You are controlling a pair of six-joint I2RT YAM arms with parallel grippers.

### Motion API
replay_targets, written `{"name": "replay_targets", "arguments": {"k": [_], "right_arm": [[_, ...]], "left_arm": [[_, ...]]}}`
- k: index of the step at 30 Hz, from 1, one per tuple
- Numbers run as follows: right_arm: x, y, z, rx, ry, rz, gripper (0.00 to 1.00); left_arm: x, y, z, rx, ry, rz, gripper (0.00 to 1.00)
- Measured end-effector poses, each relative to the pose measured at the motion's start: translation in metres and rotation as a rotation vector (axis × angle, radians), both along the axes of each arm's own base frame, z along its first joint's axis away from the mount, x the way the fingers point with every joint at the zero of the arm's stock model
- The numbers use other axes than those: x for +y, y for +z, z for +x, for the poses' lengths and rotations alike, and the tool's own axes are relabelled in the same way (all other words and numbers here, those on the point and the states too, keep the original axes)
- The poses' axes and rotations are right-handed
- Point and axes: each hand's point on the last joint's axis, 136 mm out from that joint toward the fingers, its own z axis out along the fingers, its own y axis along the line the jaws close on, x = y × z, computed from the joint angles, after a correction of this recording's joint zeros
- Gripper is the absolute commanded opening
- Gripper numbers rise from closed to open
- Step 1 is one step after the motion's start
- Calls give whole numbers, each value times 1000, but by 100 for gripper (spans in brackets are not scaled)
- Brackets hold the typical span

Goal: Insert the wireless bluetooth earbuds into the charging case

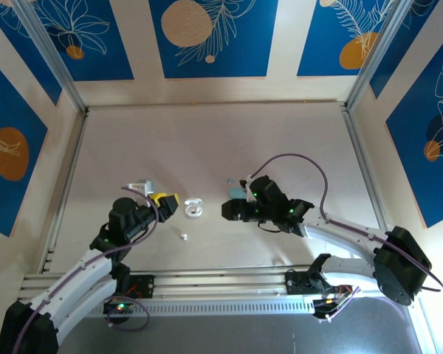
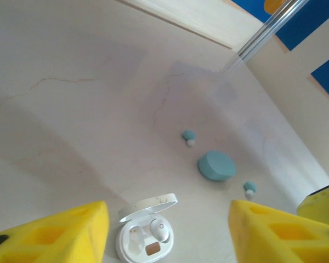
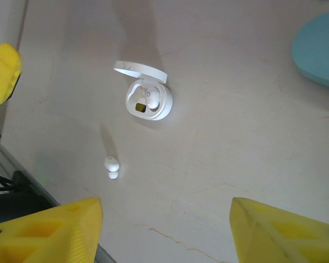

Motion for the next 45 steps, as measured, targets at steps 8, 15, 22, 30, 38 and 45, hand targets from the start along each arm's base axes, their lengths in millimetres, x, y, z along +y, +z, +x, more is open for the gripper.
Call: {"name": "replay_targets", "arguments": {"k": [8,15,22,30,38,45], "right_arm": [[0,13,3,45,57,122,76],[-2,-6,-4,84,134,78,89],[5,-11,-12,71,146,49,99],[5,-23,-27,87,135,5,99],[-3,-9,-25,43,98,11,99],[-12,-10,-17,35,21,-20,99]], "left_arm": [[1,8,5,-68,17,33,100],[4,7,8,-66,42,43,100],[7,-2,12,-41,67,64,100],[8,-18,7,108,89,23,100],[-10,-49,-41,386,-35,-18,99],[-20,-54,-79,490,-119,-31,94]]}}
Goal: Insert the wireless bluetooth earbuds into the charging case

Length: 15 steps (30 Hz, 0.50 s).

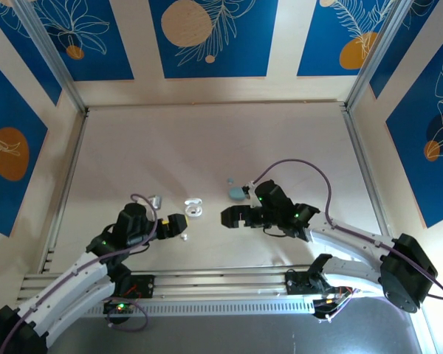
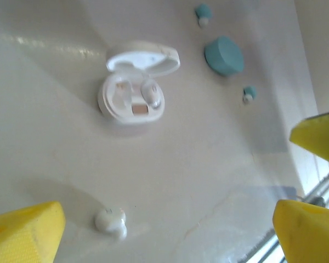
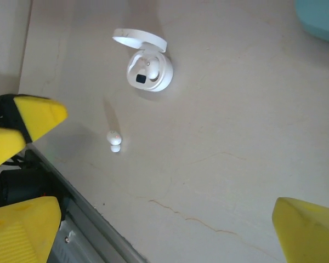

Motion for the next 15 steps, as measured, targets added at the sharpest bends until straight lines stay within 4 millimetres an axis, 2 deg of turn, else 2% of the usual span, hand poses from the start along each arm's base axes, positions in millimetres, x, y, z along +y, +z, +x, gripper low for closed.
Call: {"name": "replay_targets", "arguments": {"k": [15], "right_arm": [[-10,-8,12,13,-73,-28,99]], "left_arm": [[-14,-30,-13,178,-51,14,94]]}}
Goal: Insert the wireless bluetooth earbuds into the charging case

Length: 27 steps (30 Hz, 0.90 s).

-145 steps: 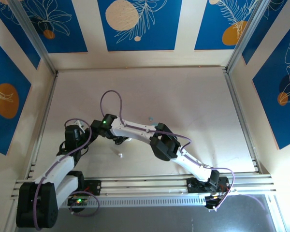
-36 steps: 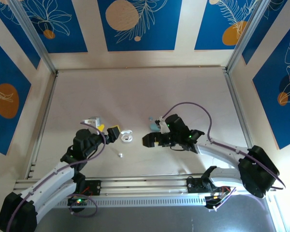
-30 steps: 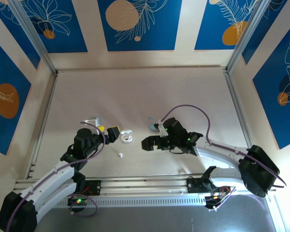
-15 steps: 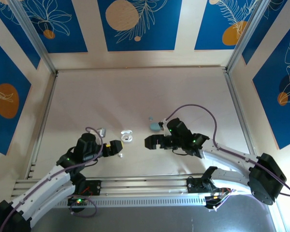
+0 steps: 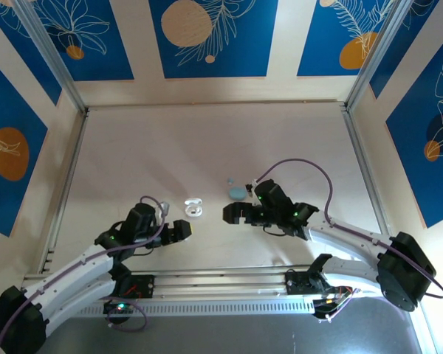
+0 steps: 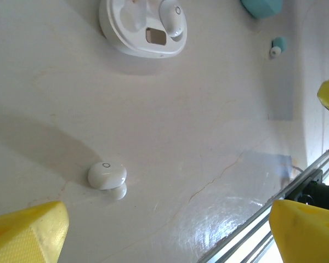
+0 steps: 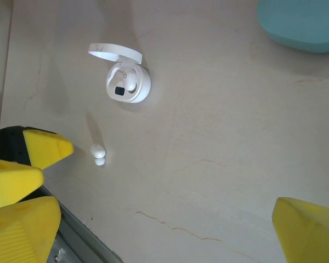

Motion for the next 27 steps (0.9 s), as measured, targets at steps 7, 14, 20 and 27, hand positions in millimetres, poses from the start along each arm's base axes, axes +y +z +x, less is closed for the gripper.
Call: {"name": "replay_targets", "arguments": {"k": [7,14,20,27], "right_arm": [[-11,-16,-7,40,1,23,99],[-8,-10,-10,34,22,55,94],[-7,-7,-11,27,27,67,93],[-7,-5,-11,23,28,71,93]], "left_arm": [[-8,-2,0,8,-23,-12,94],[-13,-10,1,29,-36,-2,95],[-17,-13,1,32,-52,0,96],[-22,-16,0,32,-68,1,96]]}}
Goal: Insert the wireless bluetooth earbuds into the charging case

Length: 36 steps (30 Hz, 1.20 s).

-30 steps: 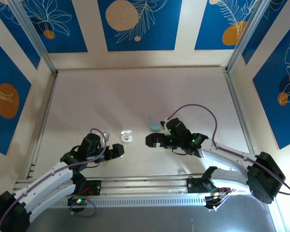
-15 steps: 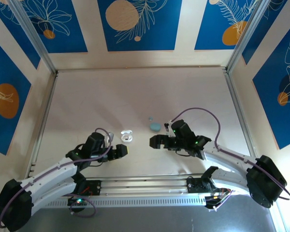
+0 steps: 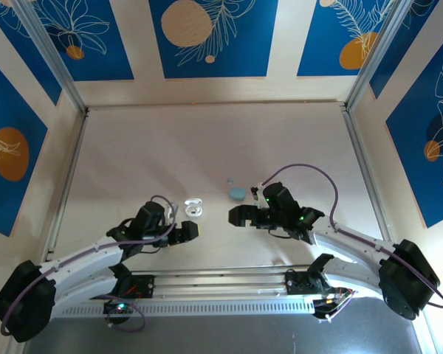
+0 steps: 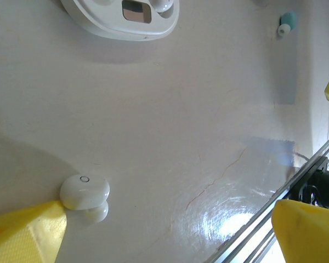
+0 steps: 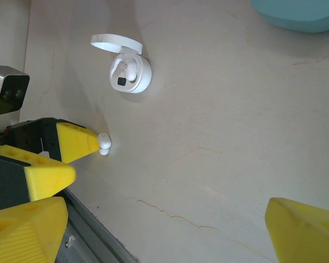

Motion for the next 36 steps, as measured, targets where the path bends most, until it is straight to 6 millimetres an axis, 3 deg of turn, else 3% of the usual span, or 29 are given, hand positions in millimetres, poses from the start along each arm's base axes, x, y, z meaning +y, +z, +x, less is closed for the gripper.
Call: {"name": "replay_targets", "arguments": {"k": [21,30,36], "right_arm": [[-2,1,0,-1,-6,1,93],[-3,-1,-1,3,-6,-2,93],[-5,-2,-3,7,-6,-5,93]], "left_arm": [[-5,-3,3,31,-13,46,98],[-10,8,14,-40,-32,53,98],[-10,5,15,-36,-34,65,98]]}}
